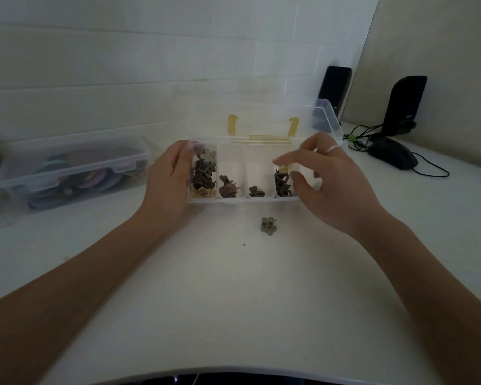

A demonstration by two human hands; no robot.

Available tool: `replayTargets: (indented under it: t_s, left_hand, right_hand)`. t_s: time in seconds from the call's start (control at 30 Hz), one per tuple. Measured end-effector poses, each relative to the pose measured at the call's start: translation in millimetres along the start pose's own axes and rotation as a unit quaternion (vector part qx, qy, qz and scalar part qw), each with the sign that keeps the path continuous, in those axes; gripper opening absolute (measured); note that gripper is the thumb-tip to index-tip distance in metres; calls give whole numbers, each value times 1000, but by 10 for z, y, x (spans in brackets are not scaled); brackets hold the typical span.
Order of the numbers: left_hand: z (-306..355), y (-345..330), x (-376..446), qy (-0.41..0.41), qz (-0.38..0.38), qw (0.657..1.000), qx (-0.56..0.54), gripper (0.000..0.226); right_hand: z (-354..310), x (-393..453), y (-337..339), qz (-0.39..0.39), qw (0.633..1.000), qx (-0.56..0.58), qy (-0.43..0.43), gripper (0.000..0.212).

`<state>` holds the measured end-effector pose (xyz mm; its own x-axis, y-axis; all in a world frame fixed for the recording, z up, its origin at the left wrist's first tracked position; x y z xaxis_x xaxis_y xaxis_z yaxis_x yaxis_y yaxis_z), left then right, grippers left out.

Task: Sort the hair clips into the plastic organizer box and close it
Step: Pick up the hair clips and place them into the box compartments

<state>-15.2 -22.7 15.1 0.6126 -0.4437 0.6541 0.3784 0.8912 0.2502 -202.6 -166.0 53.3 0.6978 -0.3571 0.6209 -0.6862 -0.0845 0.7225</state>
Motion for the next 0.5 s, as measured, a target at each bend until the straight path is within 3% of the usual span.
replayTargets:
  t_s: [0.17, 0.37, 0.5]
  left_hand:
    - [-10, 6, 3, 3, 1, 1000, -1, 27]
    - [2, 3, -7, 3, -1, 1000, 4, 29]
    - [2, 6, -3, 2, 0, 1000, 8, 29]
  right_hand:
    - [-260, -107, 26, -31, 997, 37, 65, 10]
    - [-289, -146, -117, -178, 980, -57, 61, 16]
    - [-248, -140, -120, -213, 973, -84, 35, 15]
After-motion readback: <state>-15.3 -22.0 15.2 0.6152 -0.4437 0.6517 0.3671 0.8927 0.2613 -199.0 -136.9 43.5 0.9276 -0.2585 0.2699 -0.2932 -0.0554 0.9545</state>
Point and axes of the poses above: each hand's wrist, its own x-axis towards the middle knuckle, its own y-axis out of the back of the hand, z = x × y, the point moved 4 cm from there along x, towards the middle knuckle, and after that the axes turned 6 degrees about -y, right-handed, at the moved point
